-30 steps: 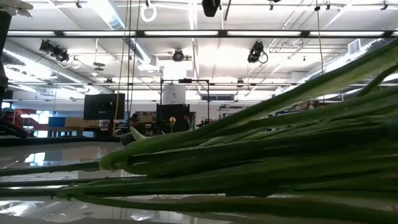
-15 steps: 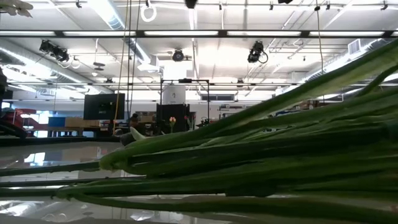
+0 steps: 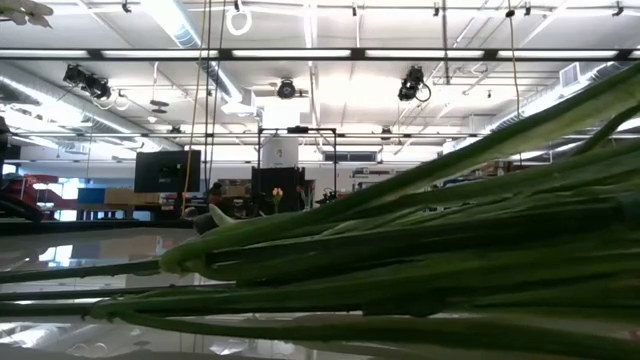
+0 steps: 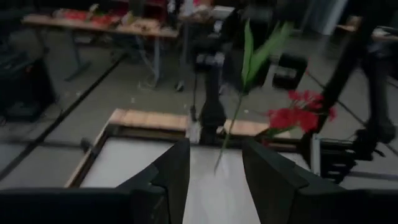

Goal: Sort flowers into vase by color
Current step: Put the top black flower into the red vase

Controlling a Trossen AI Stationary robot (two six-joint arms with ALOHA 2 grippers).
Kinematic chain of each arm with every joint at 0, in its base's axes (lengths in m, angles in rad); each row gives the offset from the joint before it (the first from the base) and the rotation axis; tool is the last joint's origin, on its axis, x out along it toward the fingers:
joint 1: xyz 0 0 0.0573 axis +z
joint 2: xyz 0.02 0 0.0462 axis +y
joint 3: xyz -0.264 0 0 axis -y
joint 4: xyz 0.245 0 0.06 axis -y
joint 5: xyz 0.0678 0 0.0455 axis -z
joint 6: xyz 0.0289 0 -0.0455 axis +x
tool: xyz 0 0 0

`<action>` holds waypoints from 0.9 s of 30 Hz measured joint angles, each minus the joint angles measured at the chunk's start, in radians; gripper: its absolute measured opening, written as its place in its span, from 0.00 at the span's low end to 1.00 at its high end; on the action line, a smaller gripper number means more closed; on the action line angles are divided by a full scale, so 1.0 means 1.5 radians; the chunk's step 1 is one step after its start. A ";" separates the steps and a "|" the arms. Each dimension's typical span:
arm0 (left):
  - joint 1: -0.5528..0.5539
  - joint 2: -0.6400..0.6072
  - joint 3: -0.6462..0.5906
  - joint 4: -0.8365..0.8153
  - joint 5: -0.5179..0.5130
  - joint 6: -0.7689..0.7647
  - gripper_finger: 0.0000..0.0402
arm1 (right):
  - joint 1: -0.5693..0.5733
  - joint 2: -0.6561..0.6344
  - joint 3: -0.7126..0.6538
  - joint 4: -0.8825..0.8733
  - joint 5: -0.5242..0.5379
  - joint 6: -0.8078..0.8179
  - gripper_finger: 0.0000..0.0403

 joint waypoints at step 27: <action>-0.008 -0.163 -0.266 0.253 -0.053 -0.121 0.38 | 0.010 -0.223 0.000 -0.212 -0.076 0.086 0.04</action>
